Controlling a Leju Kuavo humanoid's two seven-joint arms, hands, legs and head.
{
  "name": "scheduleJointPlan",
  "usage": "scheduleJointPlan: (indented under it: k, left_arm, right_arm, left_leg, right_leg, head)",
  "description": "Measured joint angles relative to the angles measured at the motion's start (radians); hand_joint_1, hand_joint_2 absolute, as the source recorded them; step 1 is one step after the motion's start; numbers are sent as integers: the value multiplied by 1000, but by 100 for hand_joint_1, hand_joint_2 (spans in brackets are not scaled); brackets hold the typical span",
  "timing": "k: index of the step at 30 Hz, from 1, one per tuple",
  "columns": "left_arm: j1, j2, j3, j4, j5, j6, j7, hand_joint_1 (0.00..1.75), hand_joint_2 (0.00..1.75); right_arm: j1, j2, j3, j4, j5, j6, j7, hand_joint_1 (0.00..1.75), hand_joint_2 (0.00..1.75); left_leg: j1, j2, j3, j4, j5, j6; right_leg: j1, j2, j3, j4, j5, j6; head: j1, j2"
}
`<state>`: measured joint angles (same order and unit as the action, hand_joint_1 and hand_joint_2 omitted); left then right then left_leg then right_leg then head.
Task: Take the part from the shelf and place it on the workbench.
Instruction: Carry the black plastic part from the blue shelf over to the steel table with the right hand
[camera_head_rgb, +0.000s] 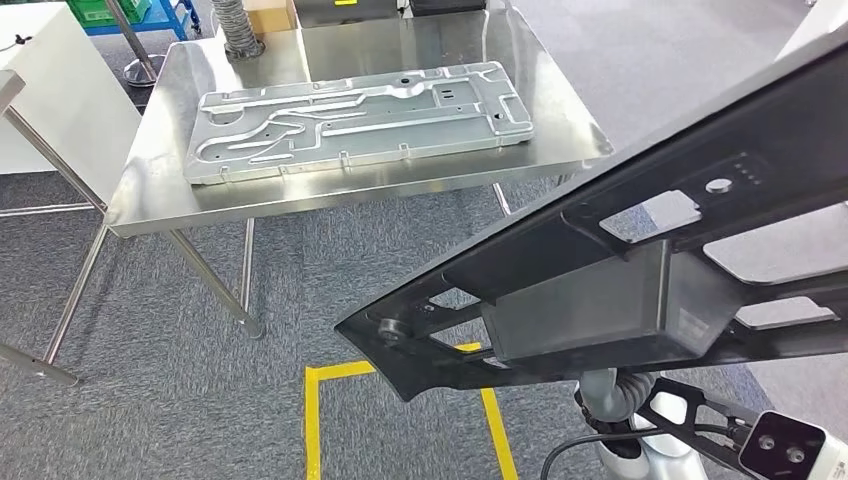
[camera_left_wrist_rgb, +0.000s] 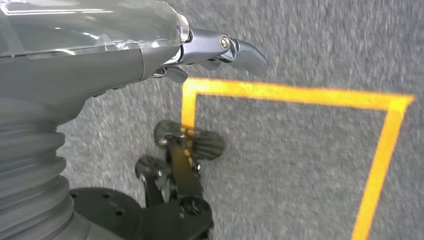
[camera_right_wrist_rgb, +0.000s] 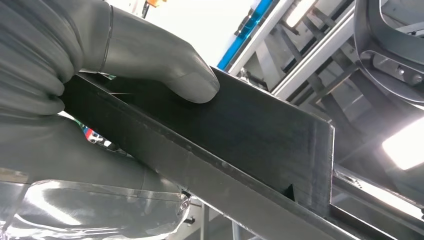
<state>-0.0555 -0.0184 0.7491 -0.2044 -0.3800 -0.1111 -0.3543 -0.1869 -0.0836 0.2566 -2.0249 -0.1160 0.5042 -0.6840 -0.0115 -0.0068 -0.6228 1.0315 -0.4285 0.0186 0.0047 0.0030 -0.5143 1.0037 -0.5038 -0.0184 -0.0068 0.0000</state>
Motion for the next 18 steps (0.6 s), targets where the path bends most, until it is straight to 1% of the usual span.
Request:
scheduleJointPlan:
  k: [1, 2, 4, 5, 6, 7, 8, 9, 10, 11, 12, 13, 14, 15, 16, 17, 18]
  left_arm:
    - [1, 1, 0, 0, 0, 0, 0, 0, 175]
    - [1, 1, 0, 0, 0, 1, 0, 0, 175]
    - [0, 0, 1, 0, -1, 2, -1, 0, 175]
    - [-1, 0, 1, 0, -2, 2, -1, 0, 175]
    - [-2, 0, 1, 0, -4, 2, -2, 0, 175]
    - [-3, -1, 2, 0, -6, 2, -2, 0, 175]
    - [-3, -1, 2, 0, -8, 2, -2, 0, 175]
    - [-3, -1, 3, 0, -10, 1, -2, 0, 175]
    - [-2, -1, 4, 0, -11, 1, -2, 0, 175]
    - [-2, -2, 5, 0, -13, 0, -2, 0, 175]
    - [-2, -2, 6, 0, -15, -1, -2, 0, 175]
    - [-2, -3, 7, 0, -18, -2, -2, 0, 175]
    - [-3, -4, 7, 0, -20, -2, -2, 0, 175]
    - [-3, -4, 7, 0, -21, -3, -2, 0, 175]
    - [-3, -4, 8, 0, -23, -4, -2, 0, 175]
    - [-2, -4, 8, 0, -25, -5, -2, 0, 175]
    - [-1, -4, 8, 0, -27, -5, -2, 0, 175]
  right_arm:
    - [1, 1, -2, 0, 0, 0, 0, 175, 175]
    - [2, 2, -4, 0, 0, -1, 0, 175, 175]
    - [3, 5, -9, -1, 5, -5, 0, 175, 175]
    - [3, 6, -11, -2, 10, -9, 0, 175, 175]
    - [4, 6, -13, -3, 15, -15, 0, 175, 175]
    - [5, 6, -13, -2, 21, -22, 0, 175, 175]
    - [8, 6, -14, 1, 28, -30, 0, 175, 175]
    - [11, 6, -14, 5, 33, -41, 0, 175, 175]
    - [14, 6, -14, 11, 38, -51, 0, 175, 175]
    - [16, 6, -14, 16, 41, -62, 0, 175, 175]
    - [18, 6, -14, 22, 42, -72, 0, 175, 175]
    - [20, 6, -14, 26, 43, -78, 0, 175, 175]
    - [23, 6, -14, 29, 43, -82, 0, 175, 175]
    - [26, 6, -14, 31, 42, -81, 0, 175, 175]
    - [31, 6, -14, 32, 40, -77, 0, 175, 175]
    - [37, 6, -15, 31, 38, -71, 0, 175, 175]
    - [42, 8, -16, 30, 37, -63, 0, 175, 175]
  left_leg:
    - [-4, -1, 3, -15, 12, 4]
    - [-6, -1, 5, -18, 9, 4]
    - [2, -1, 22, -36, 19, 8]
    - [6, -2, 32, -47, 19, 10]
    - [11, -3, 43, -55, 19, 13]
    - [11, -5, 50, -58, 14, 14]
    - [11, -8, 56, -58, 8, 15]
    - [12, -13, 62, -58, 2, 14]
    - [12, -19, 68, -56, -5, 12]
    - [14, -25, 76, -54, -13, 10]
    - [15, -31, 84, -51, -21, 8]
    - [17, -37, 92, -47, -31, 5]
    - [16, -43, 97, -41, -41, -1]
    - [16, -47, 98, -38, -48, -6]
    - [15, -51, 98, -36, -54, -13]
    - [15, -53, 98, -36, -58, -20]
    - [17, -54, 100, -38, -62, -26]
  right_leg:
    - [-1, 2, 1, -1, -4, 5]
    - [-1, 3, 3, -4, -8, 10]
    - [0, 3, 10, -2, -19, 21]
    - [1, 3, 4, 17, -31, 26]
    - [0, 3, -15, 58, -49, 32]
    - [-4, 2, -51, 118, -72, 37]
    - [-8, 2, -96, 185, -93, 42]
    - [-13, 2, -136, 239, -101, 47]
    - [-18, 2, -164, 262, -90, 52]
    - [-22, 2, -171, 245, -59, 55]
    - [-25, 3, -159, 193, -12, 58]
    - [-28, 7, -138, 126, 33, 59]
    - [-28, 11, -117, 67, 64, 58]
    - [-28, 15, -104, 30, 79, 54]
    - [-26, 19, -98, 14, 78, 49]
    - [-22, 19, -98, 13, 72, 43]
    - [-23, 19, -97, 14, 68, 36]
  head:
    - [0, 0]
    - [0, 0]
    - [0, 0]
    - [0, 0]
    - [0, 0]
    - [0, 0]
    - [0, 0]
    - [0, 0]
    - [0, 0]
    - [0, 0]
    - [0, 0]
    - [0, 0]
    - [0, 0]
    - [0, 0]
    - [0, 0]
    - [0, 0]
    - [0, 0]
